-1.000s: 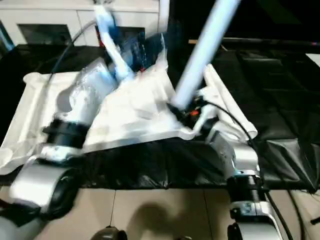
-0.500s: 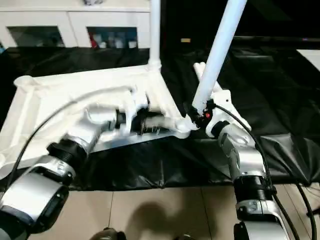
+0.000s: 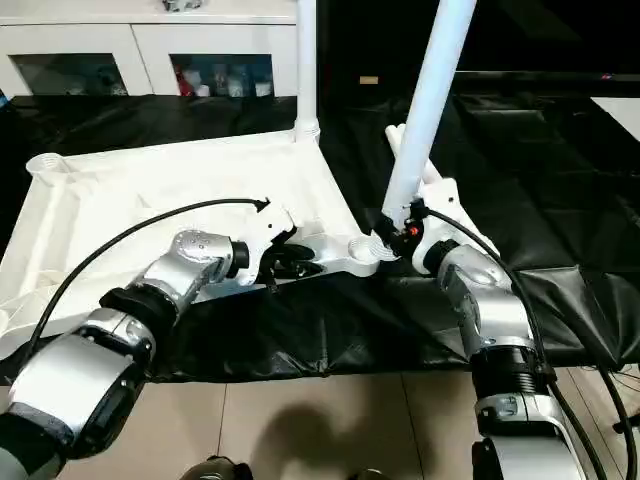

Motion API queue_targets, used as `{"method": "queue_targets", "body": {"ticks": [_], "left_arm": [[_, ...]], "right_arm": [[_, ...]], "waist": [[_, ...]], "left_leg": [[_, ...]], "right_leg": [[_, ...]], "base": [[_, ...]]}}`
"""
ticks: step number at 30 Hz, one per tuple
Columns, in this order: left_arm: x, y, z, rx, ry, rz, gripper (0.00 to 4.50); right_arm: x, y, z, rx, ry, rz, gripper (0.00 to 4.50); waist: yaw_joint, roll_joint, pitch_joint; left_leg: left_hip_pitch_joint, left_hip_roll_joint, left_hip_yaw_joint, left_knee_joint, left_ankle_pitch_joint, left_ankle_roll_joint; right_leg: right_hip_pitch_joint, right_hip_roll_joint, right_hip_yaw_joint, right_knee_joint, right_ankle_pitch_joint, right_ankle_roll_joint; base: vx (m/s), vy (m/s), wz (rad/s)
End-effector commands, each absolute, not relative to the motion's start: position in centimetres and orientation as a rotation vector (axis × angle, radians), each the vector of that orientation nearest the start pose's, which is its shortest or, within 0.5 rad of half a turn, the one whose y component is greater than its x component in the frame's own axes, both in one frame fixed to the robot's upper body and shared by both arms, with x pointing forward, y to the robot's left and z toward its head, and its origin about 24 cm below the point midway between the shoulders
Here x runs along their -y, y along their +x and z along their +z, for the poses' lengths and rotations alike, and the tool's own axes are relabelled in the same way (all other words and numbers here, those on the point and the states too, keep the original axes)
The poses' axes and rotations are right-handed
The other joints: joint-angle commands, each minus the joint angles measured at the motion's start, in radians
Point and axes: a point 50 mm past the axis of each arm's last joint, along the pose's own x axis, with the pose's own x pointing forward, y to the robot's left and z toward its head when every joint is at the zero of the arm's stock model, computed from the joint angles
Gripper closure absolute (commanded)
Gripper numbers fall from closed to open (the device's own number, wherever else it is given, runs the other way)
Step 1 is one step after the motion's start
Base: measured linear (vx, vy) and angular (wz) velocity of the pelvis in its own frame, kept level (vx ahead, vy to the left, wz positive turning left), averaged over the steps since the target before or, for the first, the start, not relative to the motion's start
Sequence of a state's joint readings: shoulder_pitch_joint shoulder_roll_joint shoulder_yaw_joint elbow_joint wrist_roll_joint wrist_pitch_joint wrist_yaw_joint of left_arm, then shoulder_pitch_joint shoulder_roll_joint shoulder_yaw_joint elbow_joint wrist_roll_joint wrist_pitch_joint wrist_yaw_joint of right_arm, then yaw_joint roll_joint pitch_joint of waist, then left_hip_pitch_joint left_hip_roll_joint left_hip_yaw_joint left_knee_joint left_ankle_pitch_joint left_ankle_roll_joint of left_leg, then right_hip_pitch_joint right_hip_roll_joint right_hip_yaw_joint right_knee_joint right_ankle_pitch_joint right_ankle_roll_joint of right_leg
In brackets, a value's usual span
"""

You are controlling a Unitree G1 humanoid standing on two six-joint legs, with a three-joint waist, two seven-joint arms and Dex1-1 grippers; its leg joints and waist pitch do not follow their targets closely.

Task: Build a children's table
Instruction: Insert table leg to table base

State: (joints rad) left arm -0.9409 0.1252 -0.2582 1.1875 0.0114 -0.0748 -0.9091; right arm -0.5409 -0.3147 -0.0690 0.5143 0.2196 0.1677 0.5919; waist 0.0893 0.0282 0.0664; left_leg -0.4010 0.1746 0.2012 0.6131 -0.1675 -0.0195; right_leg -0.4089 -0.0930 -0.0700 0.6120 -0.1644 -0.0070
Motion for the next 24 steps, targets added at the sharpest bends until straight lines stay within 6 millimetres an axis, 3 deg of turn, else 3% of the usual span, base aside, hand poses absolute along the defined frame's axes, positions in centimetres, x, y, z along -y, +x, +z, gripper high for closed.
{"method": "queue_targets", "body": {"ticks": [1, 15, 21, 24], "left_arm": [[-7.6, 36.5, 6.5, -0.368, 0.364, -1.129, 3.46], [-8.0, 36.1, 5.9, -0.413, 0.421, -1.194, 4.49], [-8.2, 36.1, 5.9, -0.424, 0.425, -1.219, 4.50], [-8.5, 35.8, 5.9, -0.430, 0.436, -1.265, 4.50]], "right_arm": [[18.4, 34.9, 9.0, -0.105, -0.036, 0.538, 2.60], [18.2, 35.3, 9.4, -0.106, -0.053, 0.580, 2.60], [17.7, 35.3, 9.6, -0.121, -0.033, 0.643, 2.60], [17.0, 34.9, 9.4, -0.198, 0.020, 0.772, 2.60]], "waist": [[0.000, -0.004, -0.090], [0.000, -0.006, -0.089], [0.002, -0.004, -0.089], [0.005, -0.005, -0.087]], "left_leg": [[0.030, 0.051, -0.028, -0.067, -0.205, 0.060], [0.030, 0.052, -0.028, -0.069, -0.205, 0.060], [0.030, 0.054, -0.027, -0.069, -0.204, 0.069], [0.030, 0.055, -0.027, -0.070, -0.217, 0.071]], "right_leg": [[0.059, -0.065, 0.038, -0.069, -0.129, -0.278], [0.058, -0.067, 0.039, -0.068, -0.126, -0.284], [0.059, -0.067, 0.038, -0.066, -0.108, -0.293], [0.061, -0.065, 0.036, -0.069, -0.135, -0.292]], "base": [[0.000, 0.000, 0.00], [0.000, 0.000, 0.00], [0.000, 0.000, 0.00], [0.000, 0.000, 0.00]]}}
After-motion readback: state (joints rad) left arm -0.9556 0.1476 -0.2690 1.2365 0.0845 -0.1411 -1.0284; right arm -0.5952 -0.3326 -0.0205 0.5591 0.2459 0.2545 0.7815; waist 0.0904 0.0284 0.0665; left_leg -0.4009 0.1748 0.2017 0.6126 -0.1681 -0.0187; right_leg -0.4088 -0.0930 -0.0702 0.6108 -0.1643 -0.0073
